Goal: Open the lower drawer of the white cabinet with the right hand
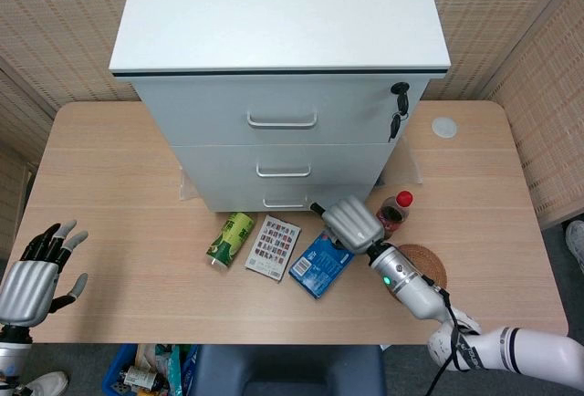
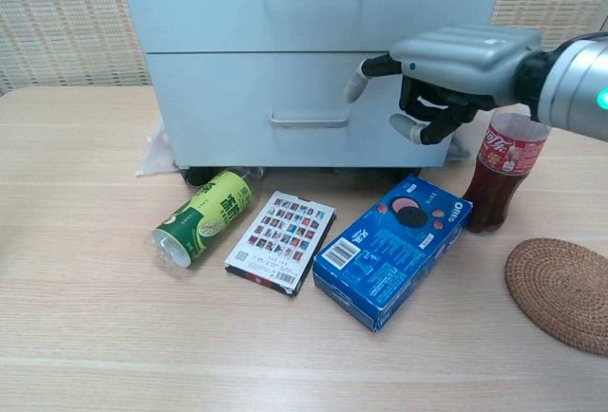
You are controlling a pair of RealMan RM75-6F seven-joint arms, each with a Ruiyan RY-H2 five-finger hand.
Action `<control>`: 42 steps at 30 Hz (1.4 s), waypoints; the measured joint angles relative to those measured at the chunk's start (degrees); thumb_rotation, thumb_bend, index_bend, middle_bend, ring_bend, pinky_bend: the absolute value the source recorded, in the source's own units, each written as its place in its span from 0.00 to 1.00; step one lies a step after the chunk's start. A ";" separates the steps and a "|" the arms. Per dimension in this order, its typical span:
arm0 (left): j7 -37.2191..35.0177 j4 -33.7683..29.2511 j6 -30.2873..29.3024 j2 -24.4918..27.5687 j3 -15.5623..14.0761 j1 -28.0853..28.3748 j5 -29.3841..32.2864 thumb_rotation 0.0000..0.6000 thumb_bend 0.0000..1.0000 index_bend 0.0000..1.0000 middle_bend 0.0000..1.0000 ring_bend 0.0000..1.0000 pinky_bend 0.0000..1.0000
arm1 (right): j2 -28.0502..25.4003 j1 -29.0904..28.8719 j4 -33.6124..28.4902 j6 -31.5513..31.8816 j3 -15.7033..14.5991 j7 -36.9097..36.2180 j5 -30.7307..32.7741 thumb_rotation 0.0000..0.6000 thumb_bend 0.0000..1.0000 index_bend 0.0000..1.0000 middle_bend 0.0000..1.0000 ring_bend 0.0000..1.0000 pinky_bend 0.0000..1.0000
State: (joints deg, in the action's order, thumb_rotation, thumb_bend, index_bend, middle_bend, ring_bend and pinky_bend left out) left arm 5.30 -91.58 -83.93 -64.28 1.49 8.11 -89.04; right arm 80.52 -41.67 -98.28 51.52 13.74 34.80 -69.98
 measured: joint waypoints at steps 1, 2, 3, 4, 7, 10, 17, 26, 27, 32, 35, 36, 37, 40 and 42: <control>-0.07 0.04 0.04 0.03 -0.03 -0.01 0.04 1.00 0.36 0.17 0.10 0.07 0.14 | 0.76 -0.77 0.87 -0.29 0.08 0.31 0.61 1.00 0.51 0.21 0.87 0.87 0.90; -0.10 0.08 0.04 0.04 -0.04 -0.02 0.05 1.00 0.36 0.17 0.10 0.07 0.14 | 1.30 -1.32 1.50 -0.49 0.13 0.52 1.04 1.00 0.51 0.21 0.87 0.87 0.90; -0.12 0.13 0.00 0.04 -0.05 -0.05 0.05 1.00 0.36 0.17 0.10 0.07 0.14 | 1.84 -1.85 2.11 -0.67 0.17 0.68 1.43 1.00 0.51 0.21 0.87 0.87 0.90; -0.19 0.20 -0.03 0.05 -0.06 -0.08 0.07 1.00 0.36 0.17 0.10 0.07 0.14 | 2.51 -2.51 2.90 -0.86 0.20 0.85 1.83 1.00 0.51 0.21 0.87 0.87 0.90; -0.42 0.36 -0.19 0.08 -0.04 -0.19 0.19 1.00 0.36 0.17 0.10 0.07 0.14 | 4.00 -3.83 4.77 -1.06 0.10 1.13 2.36 1.00 0.51 0.21 0.87 0.87 0.90; -0.39 0.64 -0.43 0.01 0.03 -0.28 0.24 1.00 0.36 0.17 0.10 0.07 0.14 | 5.36 -4.70 6.53 -0.93 -0.29 1.29 2.46 1.00 0.51 0.21 0.87 0.87 0.90; -0.75 1.14 -0.72 -0.22 0.04 -0.29 -0.10 1.00 0.36 0.17 0.10 0.07 0.14 | 7.17 -6.22 9.35 -0.49 -1.28 1.55 3.01 1.00 0.51 0.21 0.87 0.87 0.90; -1.10 1.56 -0.90 -0.38 0.01 -0.27 -0.33 1.00 0.36 0.17 0.10 0.07 0.14 | 8.01 -7.61 11.16 -0.24 -2.40 0.95 3.09 1.00 0.51 0.21 0.87 0.87 0.90; -1.07 1.55 -0.88 -0.38 0.00 -0.26 -0.34 1.00 0.36 0.17 0.10 0.07 0.14 | 7.94 -7.64 11.04 -0.18 -2.54 0.91 3.03 1.00 0.51 0.21 0.87 0.87 0.90; -0.80 1.44 -0.74 -0.47 -0.01 -0.19 -0.32 1.00 0.36 0.17 0.10 0.07 0.14 | 7.59 -7.76 10.78 0.11 -3.41 1.13 3.25 1.00 0.51 0.21 0.87 0.88 0.90; -0.65 1.33 -0.76 -0.49 -0.02 -0.20 -0.29 1.00 0.36 0.17 0.10 0.07 0.14 | 7.43 -7.80 10.61 0.30 -3.77 1.11 3.42 1.00 0.51 0.21 0.87 0.88 0.90; -0.60 1.30 -0.74 -0.48 -0.02 -0.21 -0.27 1.00 0.36 0.17 0.10 0.07 0.14 | 7.37 -7.78 10.46 0.39 -3.88 1.01 3.35 1.00 0.51 0.21 0.87 0.88 0.90; -0.50 1.22 -0.71 -0.44 -0.05 -0.22 -0.24 1.00 0.36 0.17 0.10 0.07 0.14 | 7.25 -7.73 10.23 0.53 -4.09 0.88 3.17 1.00 0.51 0.21 0.87 0.88 0.90; -0.39 1.08 -0.78 -0.40 -0.07 -0.28 -0.24 1.00 0.36 0.17 0.10 0.07 0.14 | 6.88 -7.55 9.48 0.97 -4.72 0.79 2.57 1.00 0.51 0.21 0.87 0.88 0.90; -0.29 1.05 -0.79 -0.40 -0.09 -0.29 -0.26 1.00 0.36 0.17 0.10 0.07 0.14 | 6.62 -7.39 8.82 1.26 -5.13 0.86 2.22 1.00 0.51 0.21 0.87 0.88 0.90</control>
State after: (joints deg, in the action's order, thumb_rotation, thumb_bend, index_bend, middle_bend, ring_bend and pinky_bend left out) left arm 5.01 -90.54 -84.72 -64.69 1.41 7.82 -89.30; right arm 87.14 -49.07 -89.45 52.78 8.62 35.66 -67.76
